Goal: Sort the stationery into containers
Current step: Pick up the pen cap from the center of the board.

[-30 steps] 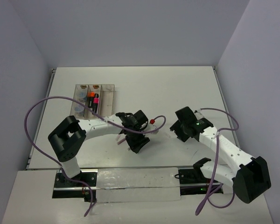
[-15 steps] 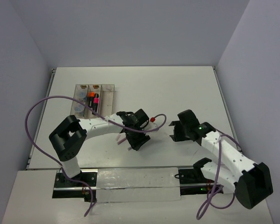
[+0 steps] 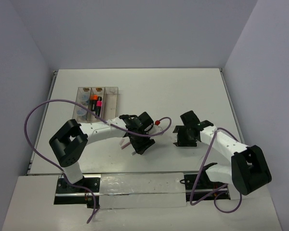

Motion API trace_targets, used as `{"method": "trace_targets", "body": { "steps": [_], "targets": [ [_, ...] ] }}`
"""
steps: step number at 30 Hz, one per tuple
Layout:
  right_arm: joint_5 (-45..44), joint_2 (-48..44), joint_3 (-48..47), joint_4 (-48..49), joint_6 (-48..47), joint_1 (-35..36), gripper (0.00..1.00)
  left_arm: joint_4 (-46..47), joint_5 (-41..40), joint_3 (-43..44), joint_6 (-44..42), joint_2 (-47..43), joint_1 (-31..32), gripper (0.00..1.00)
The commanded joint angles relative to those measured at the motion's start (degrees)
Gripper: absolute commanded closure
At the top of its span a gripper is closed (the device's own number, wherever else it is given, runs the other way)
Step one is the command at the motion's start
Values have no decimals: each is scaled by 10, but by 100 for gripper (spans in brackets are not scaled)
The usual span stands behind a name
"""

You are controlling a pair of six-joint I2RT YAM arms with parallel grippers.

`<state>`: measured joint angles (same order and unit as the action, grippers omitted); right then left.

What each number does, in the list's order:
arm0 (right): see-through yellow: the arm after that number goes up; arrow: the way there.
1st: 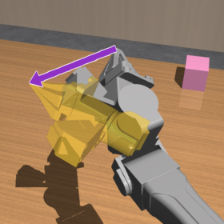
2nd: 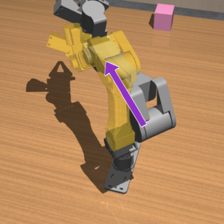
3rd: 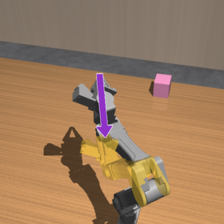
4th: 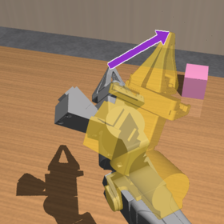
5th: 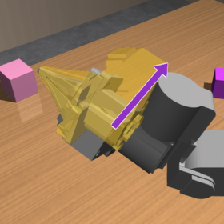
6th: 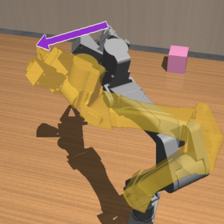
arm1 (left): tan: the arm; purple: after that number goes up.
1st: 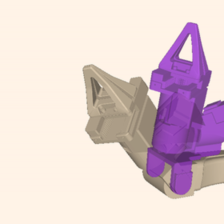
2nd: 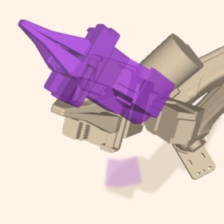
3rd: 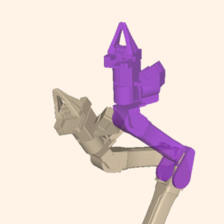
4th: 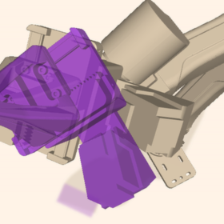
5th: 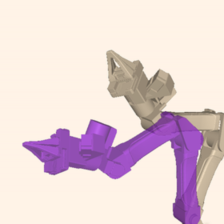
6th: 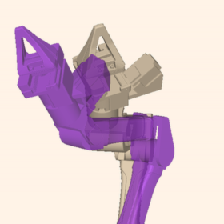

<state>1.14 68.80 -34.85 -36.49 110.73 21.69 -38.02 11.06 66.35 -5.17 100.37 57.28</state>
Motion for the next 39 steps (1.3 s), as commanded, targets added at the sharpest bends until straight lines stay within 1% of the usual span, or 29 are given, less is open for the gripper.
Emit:
{"method": "trace_targets", "body": {
  "steps": [1,8,10,11,15,16,21,28,35,37,39],
  "targets": [
    [20,32,-8,21,15,-5,35,4,2,8,-5,-17,-1,41],
    [29,101,-21,43,-1,-24,37,-2,5,5,-8,-21,-2,41],
    [42,122,-14,66,-2,-29,43,-3,6,2,-9,-22,-2,41],
    [49,131,-12,74,-3,-29,43,-2,7,2,-9,-22,-2,41],
    [93,190,-19,85,-20,-32,75,-5,7,6,-9,-18,-3,41],
    [100,199,-23,86,-27,-32,79,-4,7,6,-9,-18,-4,41],
    [123,233,-24,94,-61,-36,86,-6,12,4,-10,-20,-7,41],
    [88,206,-5,123,-73,-44,90,-6,14,3,-11,-20,-10,41],
    [69,196,-25,111,-103,-54,88,-10,17,6,-11,-18,-12,41],
    [49,190,-36,94,-119,-55,81,-10,17,6,-12,-18,-12,41],
    [33,184,-41,82,-130,-55,76,-11,18,6,-11,-18,-12,40]
  ]
}}
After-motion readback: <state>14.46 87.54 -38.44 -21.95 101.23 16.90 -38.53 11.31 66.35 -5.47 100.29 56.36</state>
